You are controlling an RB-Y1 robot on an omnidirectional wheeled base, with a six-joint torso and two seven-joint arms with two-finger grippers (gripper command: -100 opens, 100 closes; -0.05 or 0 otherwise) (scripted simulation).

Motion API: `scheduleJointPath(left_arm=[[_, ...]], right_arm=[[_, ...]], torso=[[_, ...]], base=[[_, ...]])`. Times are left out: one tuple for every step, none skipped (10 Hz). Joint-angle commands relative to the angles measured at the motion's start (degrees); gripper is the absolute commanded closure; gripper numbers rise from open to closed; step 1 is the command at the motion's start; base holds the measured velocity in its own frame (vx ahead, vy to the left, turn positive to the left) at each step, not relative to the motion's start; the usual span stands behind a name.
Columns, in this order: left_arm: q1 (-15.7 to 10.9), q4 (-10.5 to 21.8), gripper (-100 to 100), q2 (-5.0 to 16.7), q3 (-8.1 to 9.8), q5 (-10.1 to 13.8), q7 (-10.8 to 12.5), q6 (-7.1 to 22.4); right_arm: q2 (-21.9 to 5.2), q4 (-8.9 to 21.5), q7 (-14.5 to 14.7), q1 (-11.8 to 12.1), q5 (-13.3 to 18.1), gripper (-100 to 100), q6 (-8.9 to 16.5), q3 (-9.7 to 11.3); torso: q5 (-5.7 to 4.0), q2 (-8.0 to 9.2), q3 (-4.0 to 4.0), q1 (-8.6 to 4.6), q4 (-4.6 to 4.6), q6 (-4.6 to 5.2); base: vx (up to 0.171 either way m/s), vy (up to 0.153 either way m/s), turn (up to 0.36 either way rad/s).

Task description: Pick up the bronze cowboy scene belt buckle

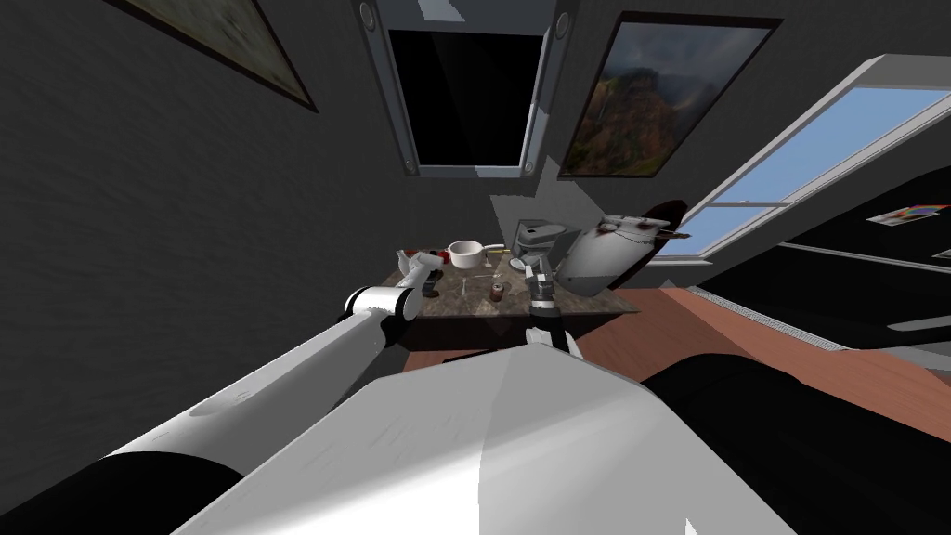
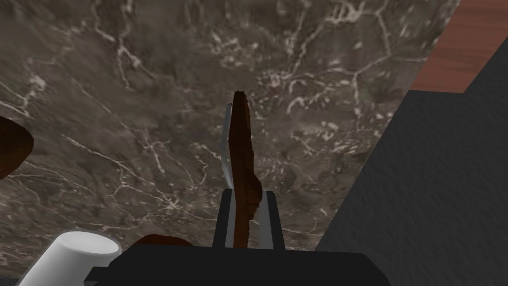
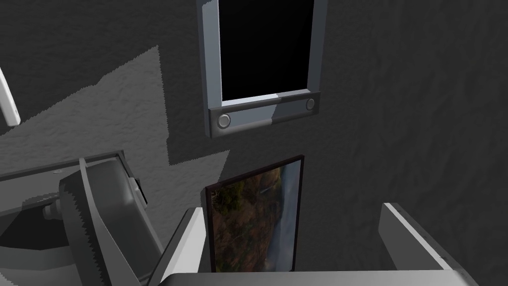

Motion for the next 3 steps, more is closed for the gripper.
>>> scheduleJointPath(left_arm=[[-1.1,1.9,100,0.2,0.13,0.1,0.3,-0.9],[-0.7,1.1,100,0.1,0.07,0.0,0.1,-0.4],[-0.7,1.2,0,0.1,0.07,0.0,0.1,-0.5]], right_arm=[[0.0,0.0,0.0,0.0,0.0,0,0.0,0.0],[0.0,0.0,0.0,0.0,0.0,0,0.0,0.0],[0.0,0.0,0.0,0.0,0.0,0,0.0,0.0]], torso=[[0.0,0.0,0.0,0.0,0.0,0.0],[0.01,-0.04,-0.03,0.02,-0.03,-0.01],[0.02,-0.07,-0.05,0.03,-0.04,-0.01]], base=[[0.0,0.0,0.0],[0.0,0.0,0.0],[0.0,0.0,0.0]])
